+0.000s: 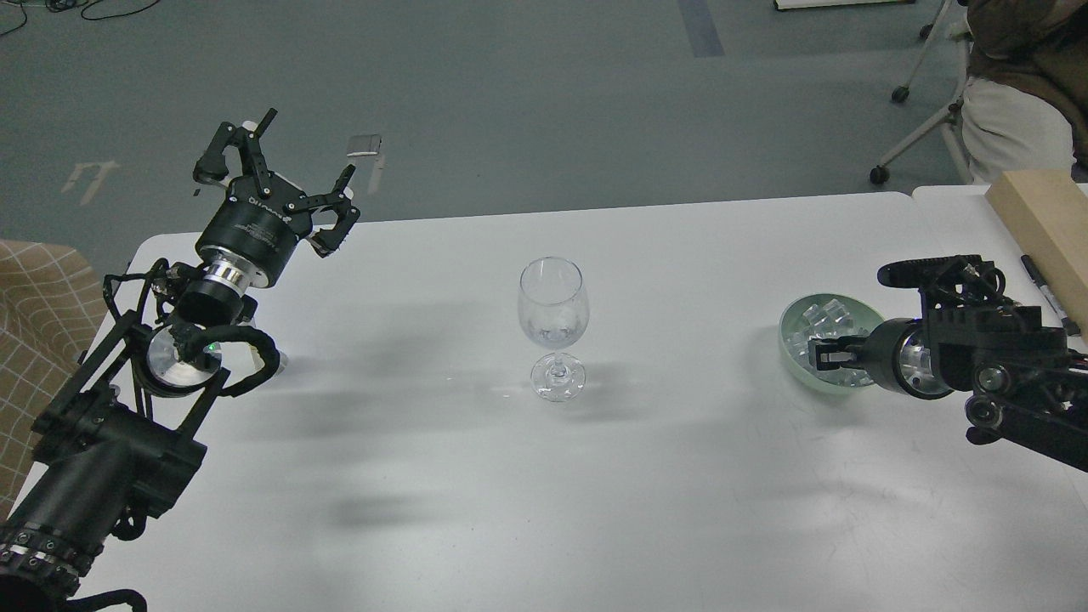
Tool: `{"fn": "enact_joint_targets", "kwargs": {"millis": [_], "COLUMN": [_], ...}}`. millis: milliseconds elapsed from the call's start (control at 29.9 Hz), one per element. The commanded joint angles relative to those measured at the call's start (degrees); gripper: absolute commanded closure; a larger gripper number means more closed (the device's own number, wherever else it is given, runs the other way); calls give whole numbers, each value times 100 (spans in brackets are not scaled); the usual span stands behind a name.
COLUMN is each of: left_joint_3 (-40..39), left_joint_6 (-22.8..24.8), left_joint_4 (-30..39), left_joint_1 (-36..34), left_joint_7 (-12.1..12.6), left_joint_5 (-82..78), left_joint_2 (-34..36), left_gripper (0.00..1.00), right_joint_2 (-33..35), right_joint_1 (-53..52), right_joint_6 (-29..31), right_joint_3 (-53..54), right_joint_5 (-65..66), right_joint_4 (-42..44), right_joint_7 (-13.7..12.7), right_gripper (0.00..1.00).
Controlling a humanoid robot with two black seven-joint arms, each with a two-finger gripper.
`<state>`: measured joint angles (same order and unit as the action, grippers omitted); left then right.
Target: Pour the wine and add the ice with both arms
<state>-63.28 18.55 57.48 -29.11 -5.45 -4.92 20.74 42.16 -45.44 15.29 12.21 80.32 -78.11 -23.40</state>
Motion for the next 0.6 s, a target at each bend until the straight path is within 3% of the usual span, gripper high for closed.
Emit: {"fn": "enact_joint_targets", "kwargs": {"millis": [0,33,201,568], "left_joint_3": [0,0,0,-9], "left_joint_6": [-1,-1,-1,-9], "left_joint_4": [0,0,0,0], "left_joint_1": [-7,2,2,2], "left_joint_7": [0,0,0,0], "left_joint_5": [0,0,0,0], "left_joint_2": [9,0,0,0], "left_gripper": [2,2,2,2], "right_joint_2": [-41,-41,-23,231], "right_joint_1": [0,0,-9,-281], "right_joint_6": [0,0,36,79], "right_joint_3": [1,1,1,71], "right_joint_5": [-7,-16,-16,-95], "right_joint_4": [67,68,76,6], "right_joint_7": [20,29,46,108], "right_gripper": [70,71,100,100]}}
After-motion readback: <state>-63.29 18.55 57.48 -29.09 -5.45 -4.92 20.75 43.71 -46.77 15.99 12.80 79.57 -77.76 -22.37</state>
